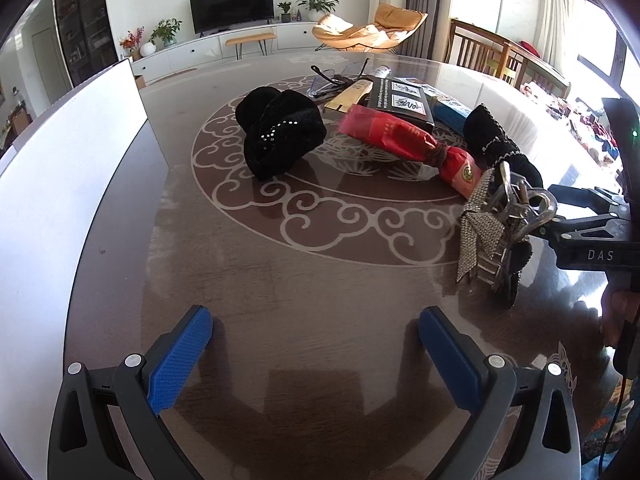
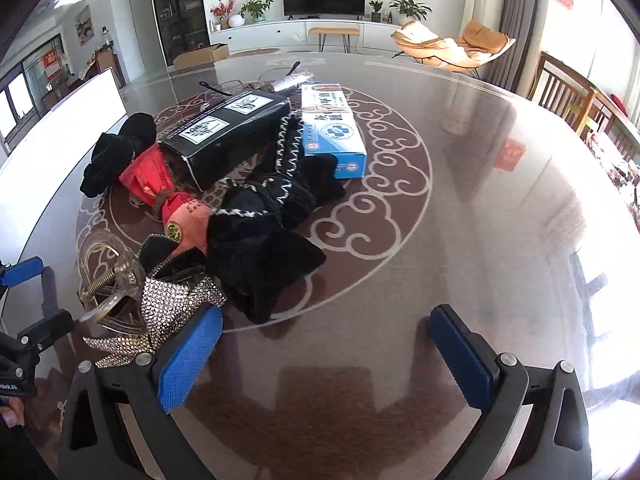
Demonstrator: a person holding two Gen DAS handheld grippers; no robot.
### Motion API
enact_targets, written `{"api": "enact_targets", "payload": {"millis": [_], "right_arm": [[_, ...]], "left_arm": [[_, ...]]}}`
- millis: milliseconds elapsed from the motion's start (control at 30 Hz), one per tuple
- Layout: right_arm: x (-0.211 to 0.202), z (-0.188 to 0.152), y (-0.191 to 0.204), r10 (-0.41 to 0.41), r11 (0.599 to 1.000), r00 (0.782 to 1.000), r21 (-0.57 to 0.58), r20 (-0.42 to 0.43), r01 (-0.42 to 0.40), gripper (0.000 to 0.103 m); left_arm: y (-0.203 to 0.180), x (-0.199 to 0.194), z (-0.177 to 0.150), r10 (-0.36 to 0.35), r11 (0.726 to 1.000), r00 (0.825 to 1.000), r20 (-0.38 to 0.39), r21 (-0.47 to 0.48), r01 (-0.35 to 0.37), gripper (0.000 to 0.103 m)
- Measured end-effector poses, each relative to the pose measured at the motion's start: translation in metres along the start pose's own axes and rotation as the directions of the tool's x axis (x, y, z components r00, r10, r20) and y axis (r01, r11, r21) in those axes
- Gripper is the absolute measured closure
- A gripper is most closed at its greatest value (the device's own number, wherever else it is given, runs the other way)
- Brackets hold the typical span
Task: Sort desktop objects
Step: 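Grasp the clear rhinestone-bow claw clip with the left gripper while the right gripper grasps the black knit glove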
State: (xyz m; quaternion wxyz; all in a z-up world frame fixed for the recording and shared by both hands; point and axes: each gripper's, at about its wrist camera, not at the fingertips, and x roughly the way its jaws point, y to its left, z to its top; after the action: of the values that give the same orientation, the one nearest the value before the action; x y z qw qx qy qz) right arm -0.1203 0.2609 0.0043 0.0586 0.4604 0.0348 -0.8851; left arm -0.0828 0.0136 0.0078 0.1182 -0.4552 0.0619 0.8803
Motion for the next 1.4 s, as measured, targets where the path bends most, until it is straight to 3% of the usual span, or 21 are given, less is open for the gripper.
{"api": "enact_targets", "payload": {"millis": [100, 200, 300, 433, 567, 733, 800, 1000, 1167, 1233, 1300, 1400], "right_arm": [[0.004, 0.006, 0.036, 0.098, 0.986, 0.995, -0.138, 0.001, -0.097, 0.0], [0.003, 0.004, 0.045, 0.112, 0.978, 0.994, -0.176, 0.008, -0.109, 0.0], [0.0, 0.0, 0.027, 0.118, 0.987, 0.993, -0.107, 0.008, -0.116, 0.0], [-0.012, -0.019, 0.005, 0.077, 0.991, 0.997, -0.111, 0.002, -0.076, 0.0], [-0.02, -0.03, -0.021, 0.06, 0.995, 0.998, -0.079, 0.005, -0.059, 0.0], [-0.021, -0.03, -0.023, 0.04, 0.997, 0.999, -0.066, 0.013, -0.039, 0.0], [-0.02, -0.029, -0.023, 0.043, 0.997, 0.999, -0.063, 0.011, -0.042, 0.0], [-0.017, -0.026, -0.026, 0.053, 0.997, 0.998, -0.05, 0.016, -0.052, 0.0], [-0.017, -0.025, -0.027, 0.064, 0.997, 0.998, -0.043, 0.02, -0.063, 0.0], [-0.019, -0.024, -0.028, 0.116, 0.993, 0.993, -0.04, 0.028, -0.115, 0.0], [-0.02, -0.019, -0.027, 0.229, 0.973, 0.973, -0.033, 0.033, -0.228, 0.0], [-0.015, 0.0, -0.017, 0.308, 0.951, 0.951, -0.017, 0.038, -0.307, 0.0]], "left_arm": [[-0.015, -0.003, -0.003, -0.061, 0.994, 0.998, -0.004, 0.093, 0.061, 0.0], [-0.023, -0.007, -0.005, -0.09, 0.987, 0.996, -0.009, 0.136, 0.091, 0.0], [-0.026, -0.006, -0.004, -0.076, 0.991, 0.997, -0.017, 0.113, 0.078, 0.0], [-0.039, -0.001, 0.004, -0.051, 0.995, 0.998, -0.027, 0.08, 0.053, 0.0], [-0.059, 0.008, 0.017, -0.042, 0.996, 0.996, -0.084, 0.071, 0.048, 0.0], [-0.076, 0.004, 0.012, -0.038, 0.999, 0.998, -0.059, 0.027, 0.04, 0.0], [-0.08, 0.01, 0.019, -0.004, 1.0, 0.998, -0.068, 0.015, 0.005, 0.0], [-0.061, 0.025, 0.039, 0.073, 0.99, 0.995, -0.064, -0.113, -0.08, 0.0], [-0.051, 0.023, 0.037, 0.05, 0.995, 0.996, -0.078, -0.078, -0.056, 0.0], [-0.04, 0.013, 0.03, 0.062, 0.994, 0.997, -0.041, -0.088, -0.065, 0.018], [-0.029, 0.005, 0.025, 0.074, 0.991, 0.997, -0.012, -0.112, -0.075, 0.048], [-0.019, -0.001, 0.019, 0.054, 0.99, 0.999, 0.003, -0.133, -0.053, 0.049]]}}
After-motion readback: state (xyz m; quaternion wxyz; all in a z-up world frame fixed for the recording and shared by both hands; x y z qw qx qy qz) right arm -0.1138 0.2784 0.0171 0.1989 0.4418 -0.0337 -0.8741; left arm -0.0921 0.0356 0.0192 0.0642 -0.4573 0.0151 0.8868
